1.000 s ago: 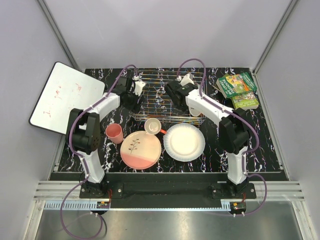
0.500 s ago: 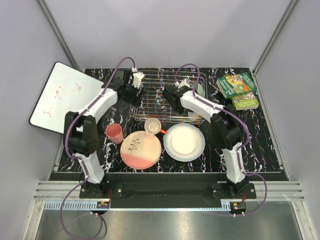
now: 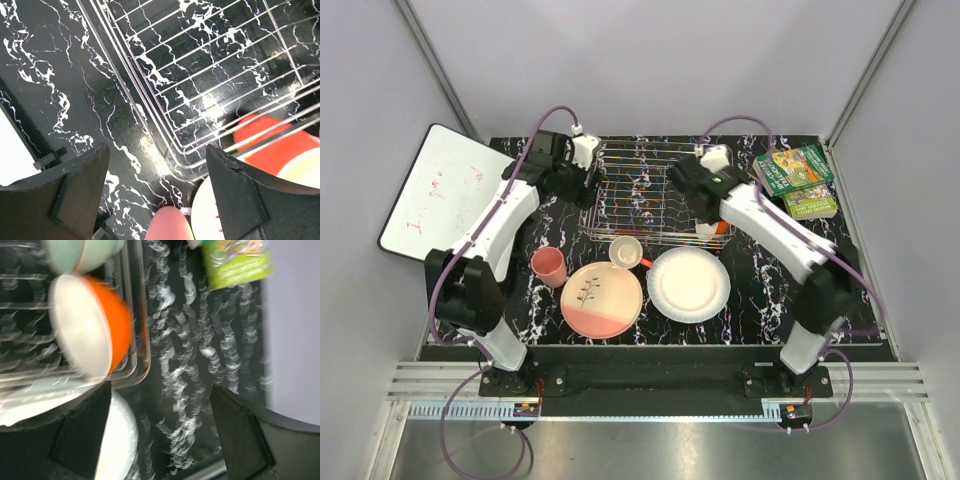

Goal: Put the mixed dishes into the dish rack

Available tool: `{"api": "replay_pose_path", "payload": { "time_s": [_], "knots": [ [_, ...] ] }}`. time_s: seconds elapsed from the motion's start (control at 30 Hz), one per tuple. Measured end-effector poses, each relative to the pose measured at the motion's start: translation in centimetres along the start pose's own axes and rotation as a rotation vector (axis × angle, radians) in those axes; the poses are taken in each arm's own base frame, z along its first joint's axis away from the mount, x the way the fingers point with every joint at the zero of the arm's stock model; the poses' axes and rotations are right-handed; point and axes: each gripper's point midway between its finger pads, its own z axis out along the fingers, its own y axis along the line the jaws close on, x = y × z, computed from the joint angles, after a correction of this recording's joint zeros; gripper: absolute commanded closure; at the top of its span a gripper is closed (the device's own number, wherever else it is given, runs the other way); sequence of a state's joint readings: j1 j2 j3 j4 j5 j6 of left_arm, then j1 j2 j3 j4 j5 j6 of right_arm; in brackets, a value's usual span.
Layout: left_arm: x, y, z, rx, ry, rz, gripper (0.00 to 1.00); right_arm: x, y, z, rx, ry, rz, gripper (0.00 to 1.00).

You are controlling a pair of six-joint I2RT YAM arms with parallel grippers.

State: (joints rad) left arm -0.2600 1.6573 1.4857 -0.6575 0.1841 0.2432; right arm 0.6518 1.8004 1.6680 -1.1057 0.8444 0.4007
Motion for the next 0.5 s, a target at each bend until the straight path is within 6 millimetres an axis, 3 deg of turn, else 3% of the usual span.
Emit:
{"api": "replay_pose_path", "payload": {
  "time_s": [0.1, 0.17, 0.23, 0.33, 0.43, 0.47, 0.5],
  "knots": [
    [-0.1, -0.1, -0.8, -0.003, -0.010, 0.003, 0.18, 1.9, -1.3, -3.8, -0.202, -0.030, 0.172, 0.11],
    [-0.1, -0.2, -1.2, -0.004, -0.016, 0.005, 0.18, 5.0, -1.5, -6.4, -0.396, -0.045, 0.299, 0.08],
    [-0.1, -0.2, -1.3, -0.005, -0.017, 0.005, 0.19, 8.2, -1.2, -7.6, -0.525, -0.029, 0.362, 0.07],
    [0.2, -0.2, -1.3, -0.004, -0.010, 0.006, 0.19, 12.5, 0.9, -7.9, -0.656, 0.056, 0.402, 0.06],
    [0.3, -0.2, -1.3, -0.005, -0.005, 0.005, 0.19, 15.3, 3.6, -6.9, -0.703, 0.162, 0.402, 0.06],
    [0.5, -0.2, -1.0, -0.004, 0.006, 0.004, 0.19, 17.8, 5.2, -6.1, -0.721, 0.247, 0.393, 0.05],
    [0.6, -0.2, -1.0, -0.004, 0.007, 0.004, 0.19, 17.9, 5.3, -6.1, -0.721, 0.253, 0.393, 0.06]
  ]
}}
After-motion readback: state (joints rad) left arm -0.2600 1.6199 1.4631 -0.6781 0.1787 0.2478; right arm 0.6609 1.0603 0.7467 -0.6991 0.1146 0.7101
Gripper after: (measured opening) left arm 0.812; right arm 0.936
